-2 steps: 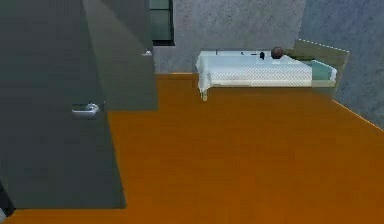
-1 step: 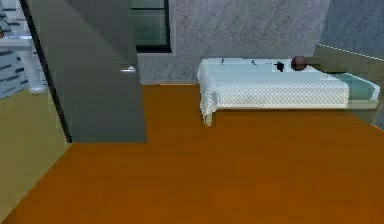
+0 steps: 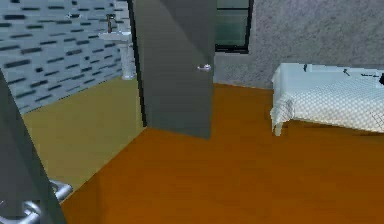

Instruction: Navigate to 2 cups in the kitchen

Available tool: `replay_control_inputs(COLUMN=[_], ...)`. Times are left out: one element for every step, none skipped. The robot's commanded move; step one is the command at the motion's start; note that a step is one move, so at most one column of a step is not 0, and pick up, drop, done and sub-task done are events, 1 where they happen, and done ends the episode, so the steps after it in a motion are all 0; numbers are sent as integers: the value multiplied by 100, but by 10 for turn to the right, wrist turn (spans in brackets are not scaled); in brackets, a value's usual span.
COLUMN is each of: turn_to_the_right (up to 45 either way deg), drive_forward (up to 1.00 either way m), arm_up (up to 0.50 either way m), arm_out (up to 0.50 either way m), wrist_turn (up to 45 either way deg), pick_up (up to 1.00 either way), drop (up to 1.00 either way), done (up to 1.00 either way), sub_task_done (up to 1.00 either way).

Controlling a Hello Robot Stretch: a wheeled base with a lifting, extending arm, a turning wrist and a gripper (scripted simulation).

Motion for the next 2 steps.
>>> replay_control_inputs(turn_to_the_right=[0,-120], drive_forward=[100,0], arm_up=[0,0], arm_out=[0,0], wrist_turn=[0,0], pick_up=[0,0], drop=[0,0], done=[0,0], sub_task_done=[0,0])
